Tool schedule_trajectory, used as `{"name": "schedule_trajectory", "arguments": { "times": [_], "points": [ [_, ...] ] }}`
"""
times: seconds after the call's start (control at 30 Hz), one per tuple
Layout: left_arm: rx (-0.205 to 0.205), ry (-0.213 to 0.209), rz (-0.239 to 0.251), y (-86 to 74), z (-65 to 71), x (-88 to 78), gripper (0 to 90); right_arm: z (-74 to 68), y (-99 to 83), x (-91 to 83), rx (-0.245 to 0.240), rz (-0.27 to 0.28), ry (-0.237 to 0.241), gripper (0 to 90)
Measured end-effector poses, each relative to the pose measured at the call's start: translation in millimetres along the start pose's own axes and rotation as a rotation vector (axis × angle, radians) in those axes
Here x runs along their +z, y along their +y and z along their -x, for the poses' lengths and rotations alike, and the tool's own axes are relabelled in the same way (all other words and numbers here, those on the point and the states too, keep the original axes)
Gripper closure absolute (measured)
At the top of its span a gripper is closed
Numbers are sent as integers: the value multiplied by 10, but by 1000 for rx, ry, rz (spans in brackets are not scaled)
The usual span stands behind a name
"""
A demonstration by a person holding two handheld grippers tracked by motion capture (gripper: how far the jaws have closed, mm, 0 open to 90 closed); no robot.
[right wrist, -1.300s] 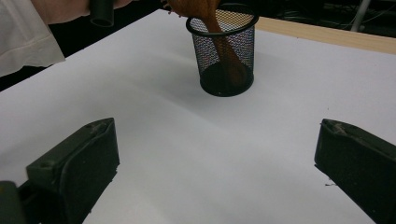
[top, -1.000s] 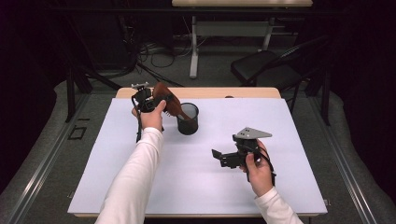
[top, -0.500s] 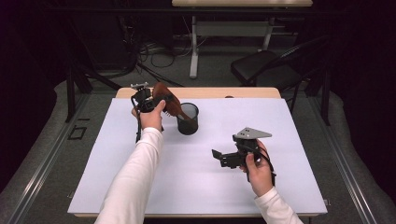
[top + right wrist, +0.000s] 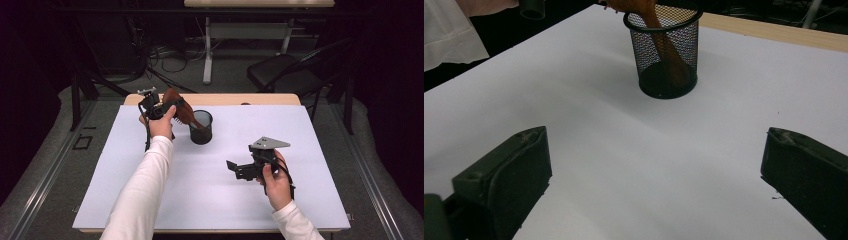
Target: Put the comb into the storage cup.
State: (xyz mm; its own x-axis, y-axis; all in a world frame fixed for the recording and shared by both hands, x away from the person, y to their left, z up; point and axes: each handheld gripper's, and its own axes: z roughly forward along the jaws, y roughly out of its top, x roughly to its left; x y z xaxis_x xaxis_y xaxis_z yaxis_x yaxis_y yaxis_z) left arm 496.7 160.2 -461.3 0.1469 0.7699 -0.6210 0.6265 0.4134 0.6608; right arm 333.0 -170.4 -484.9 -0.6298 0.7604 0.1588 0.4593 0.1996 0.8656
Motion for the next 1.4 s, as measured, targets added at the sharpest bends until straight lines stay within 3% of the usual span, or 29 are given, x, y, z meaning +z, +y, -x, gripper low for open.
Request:
{"name": "schedule_trajectory", "arguments": {
  "times": [0.47, 0.8, 1.1, 1.4],
  "points": [
    [-12, 10, 9, 4, -13, -9, 251, 6, -6, 12, 0, -4, 0, 0],
    [-9, 5, 18, 3, -2, -12, 247, 7, -5, 10, -5, -3, -1, 0],
    [-5, -26, 40, 23, 19, -30, 248, 6, -6, 13, -7, -8, -2, 0],
    [8, -16, 45, 41, 8, -53, 270, 4, -6, 15, -12, -8, -2, 0]
  ]
}}
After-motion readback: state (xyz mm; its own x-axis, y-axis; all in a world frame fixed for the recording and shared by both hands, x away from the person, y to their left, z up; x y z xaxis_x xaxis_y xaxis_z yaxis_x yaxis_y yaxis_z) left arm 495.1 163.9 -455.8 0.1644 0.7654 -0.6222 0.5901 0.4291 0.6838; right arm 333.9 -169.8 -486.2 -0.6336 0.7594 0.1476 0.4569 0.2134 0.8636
